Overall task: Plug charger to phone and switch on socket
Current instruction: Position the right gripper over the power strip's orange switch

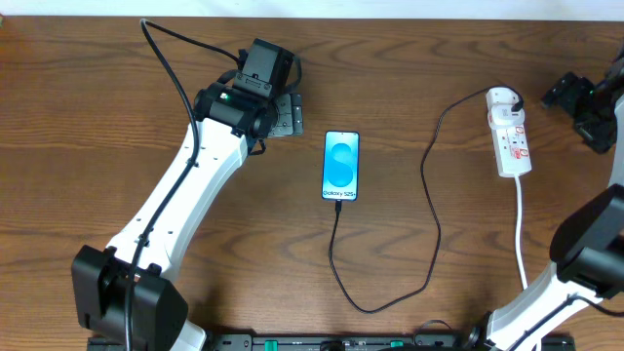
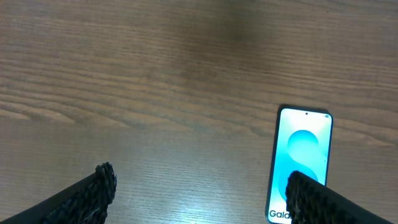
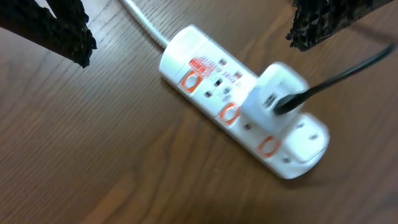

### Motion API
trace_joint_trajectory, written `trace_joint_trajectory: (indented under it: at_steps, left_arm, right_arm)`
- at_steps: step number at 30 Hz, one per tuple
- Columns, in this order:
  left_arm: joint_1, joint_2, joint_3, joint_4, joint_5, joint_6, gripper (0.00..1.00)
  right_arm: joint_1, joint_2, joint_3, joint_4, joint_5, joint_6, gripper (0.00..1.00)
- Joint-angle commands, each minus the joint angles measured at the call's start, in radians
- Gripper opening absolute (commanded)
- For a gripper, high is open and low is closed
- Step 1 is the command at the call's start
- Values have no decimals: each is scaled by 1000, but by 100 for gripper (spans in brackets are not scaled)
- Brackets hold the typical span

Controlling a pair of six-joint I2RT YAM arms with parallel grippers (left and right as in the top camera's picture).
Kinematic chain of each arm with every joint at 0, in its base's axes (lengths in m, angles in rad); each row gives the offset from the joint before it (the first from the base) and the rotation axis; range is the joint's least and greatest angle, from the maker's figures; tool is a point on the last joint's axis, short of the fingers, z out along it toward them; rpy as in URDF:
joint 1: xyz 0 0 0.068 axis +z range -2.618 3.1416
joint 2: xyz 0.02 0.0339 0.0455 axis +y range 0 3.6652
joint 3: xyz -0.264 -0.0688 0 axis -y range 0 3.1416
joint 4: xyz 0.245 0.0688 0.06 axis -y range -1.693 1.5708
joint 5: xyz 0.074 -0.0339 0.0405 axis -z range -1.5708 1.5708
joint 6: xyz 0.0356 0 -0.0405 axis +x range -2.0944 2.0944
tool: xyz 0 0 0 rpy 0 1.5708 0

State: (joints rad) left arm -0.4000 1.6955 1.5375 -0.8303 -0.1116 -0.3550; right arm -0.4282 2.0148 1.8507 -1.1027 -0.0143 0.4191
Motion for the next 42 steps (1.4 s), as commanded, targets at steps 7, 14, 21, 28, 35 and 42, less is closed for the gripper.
trace_joint_trajectory:
  at_steps: [7, 14, 21, 28, 35, 42]
  left_arm:
    - [2, 5, 7, -3, -20, -5, 89]
    - [2, 5, 7, -3, -20, -5, 89]
    - [2, 5, 7, -3, -20, -5, 89]
    - [2, 5, 7, -3, -20, -5, 89]
    - [2, 5, 7, -3, -20, -5, 89]
    - [2, 5, 7, -3, -20, -5, 89]
  right_arm:
    - [-58, 108, 18, 26, 31, 30, 99]
    - [-85, 133, -3, 48, -30, 28, 99]
    - [-76, 133, -18, 44, -67, -2, 99]
    - [-75, 133, -145, 173, -80, 56, 99]
    - [-73, 133, -259, 294, -187, 56, 99]
    - [-73, 133, -307, 364, -187, 101, 99]
